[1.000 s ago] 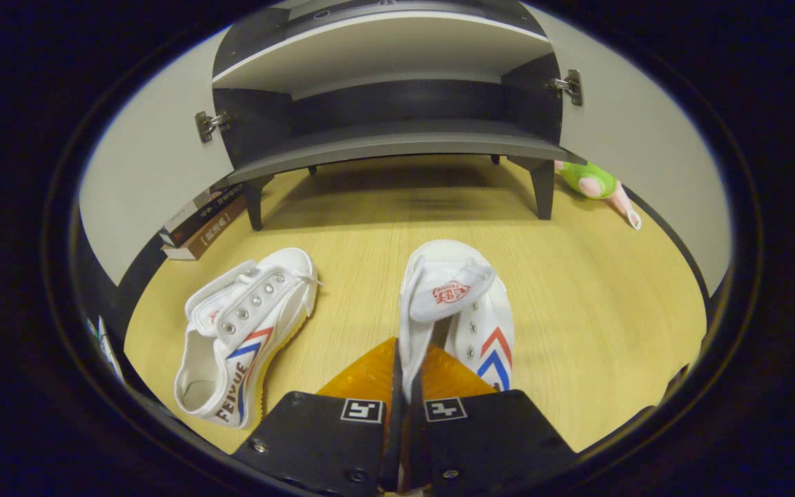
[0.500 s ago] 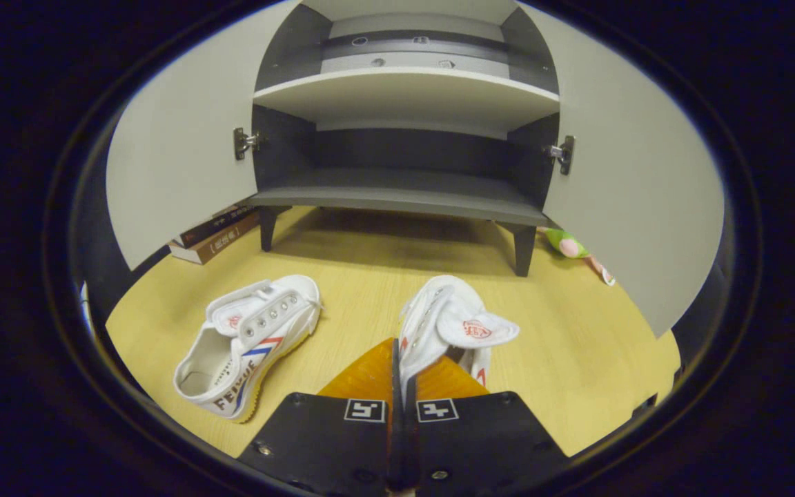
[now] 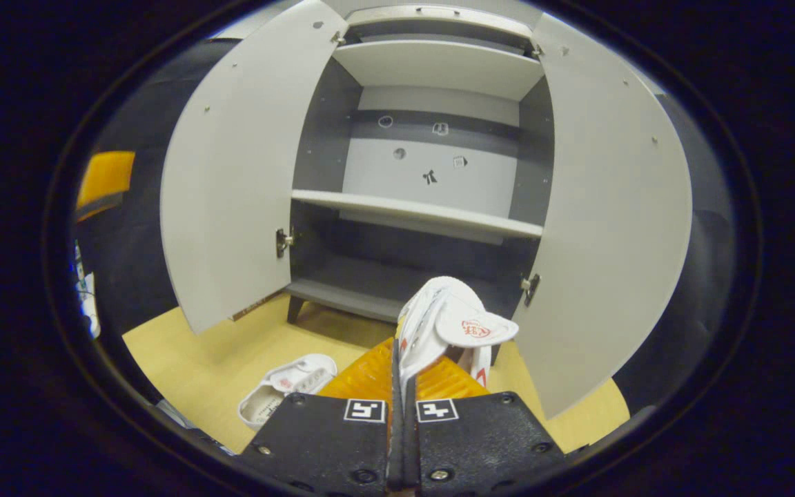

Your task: Grab one shoe with the right hand and put it into the shoe cabinet, grab the other shoe with the left hand and put it into the shoe cabinet; then close the right door with the right hand and the left door with the left hand.

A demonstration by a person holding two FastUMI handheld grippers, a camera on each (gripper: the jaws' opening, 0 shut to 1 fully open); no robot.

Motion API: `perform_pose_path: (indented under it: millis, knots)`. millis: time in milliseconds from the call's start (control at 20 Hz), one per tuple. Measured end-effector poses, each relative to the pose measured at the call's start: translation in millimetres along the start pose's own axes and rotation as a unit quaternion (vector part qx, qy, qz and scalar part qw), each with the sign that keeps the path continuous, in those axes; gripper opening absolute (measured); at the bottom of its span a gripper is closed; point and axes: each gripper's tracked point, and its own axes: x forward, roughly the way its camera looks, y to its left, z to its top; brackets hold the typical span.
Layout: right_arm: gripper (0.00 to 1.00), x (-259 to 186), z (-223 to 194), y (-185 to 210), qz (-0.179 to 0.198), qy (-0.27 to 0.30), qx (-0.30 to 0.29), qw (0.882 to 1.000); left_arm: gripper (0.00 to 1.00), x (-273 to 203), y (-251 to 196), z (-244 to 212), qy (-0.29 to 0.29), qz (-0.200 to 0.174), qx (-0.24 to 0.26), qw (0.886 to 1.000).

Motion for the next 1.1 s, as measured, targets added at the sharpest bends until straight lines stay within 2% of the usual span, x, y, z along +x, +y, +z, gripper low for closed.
perform_pose_path:
  millis: [200, 300, 400, 500, 550, 600, 800, 850, 900, 1000, 1100]
  knots:
    - [0.03, -4.6, 78.1, -4.0, 0.027, -0.039, 0.025, 0.999, 0.95, -5.7, -8.4, -7.5, 0.006, 0.005, 0.011, 1.000]
    - [0.00, 3.5, 112.3, -16.2, 0.016, -0.060, 0.010, 0.998, 0.95, -9.3, -14.0, -4.9, 0.004, 0.003, 0.014, 1.000]
    - [0.03, 18.1, 141.3, -25.6, 0.004, -0.074, -0.008, 0.997, 0.95, -11.1, -15.4, 1.0, -0.006, 0.004, 0.027, 1.000]
    - [0.03, 44.5, 164.6, -33.1, 0.000, -0.067, -0.005, 0.998, 0.95, -11.3, -15.2, 5.2, -0.013, 0.008, 0.038, 0.999]
    - [0.01, 60.9, 173.8, -39.7, -0.004, -0.060, -0.004, 0.998, 0.95, -11.8, -16.8, 6.8, -0.015, 0.006, 0.039, 0.999]
    - [0.04, 79.4, 183.4, -45.8, -0.010, -0.057, -0.005, 0.998, 0.95, -12.1, -17.7, 8.2, -0.017, 0.006, 0.038, 0.999]
    - [0.03, 148.1, 202.4, -70.5, -0.037, -0.023, -0.025, 0.999, 0.95, -13.2, -16.9, 9.9, -0.022, 0.008, 0.037, 0.999]
    - [0.00, 161.0, 204.5, -73.2, -0.040, -0.014, -0.031, 0.999, 0.95, -13.1, -14.2, 8.9, -0.020, 0.011, 0.040, 0.999]
    - [0.04, 172.5, 206.7, -75.6, -0.044, -0.007, -0.038, 0.998, 0.95, -12.8, -12.7, 7.4, -0.018, 0.013, 0.042, 0.999]
    - [0.01, 193.0, 209.4, -76.9, -0.045, 0.007, -0.047, 0.998, 0.95, -10.5, -9.8, 3.4, -0.012, 0.016, 0.039, 0.999]
    - [0.04, 211.3, 208.1, -77.6, -0.047, 0.026, -0.054, 0.997, 0.95, -9.4, -6.8, -0.8, -0.004, 0.019, 0.033, 0.999]
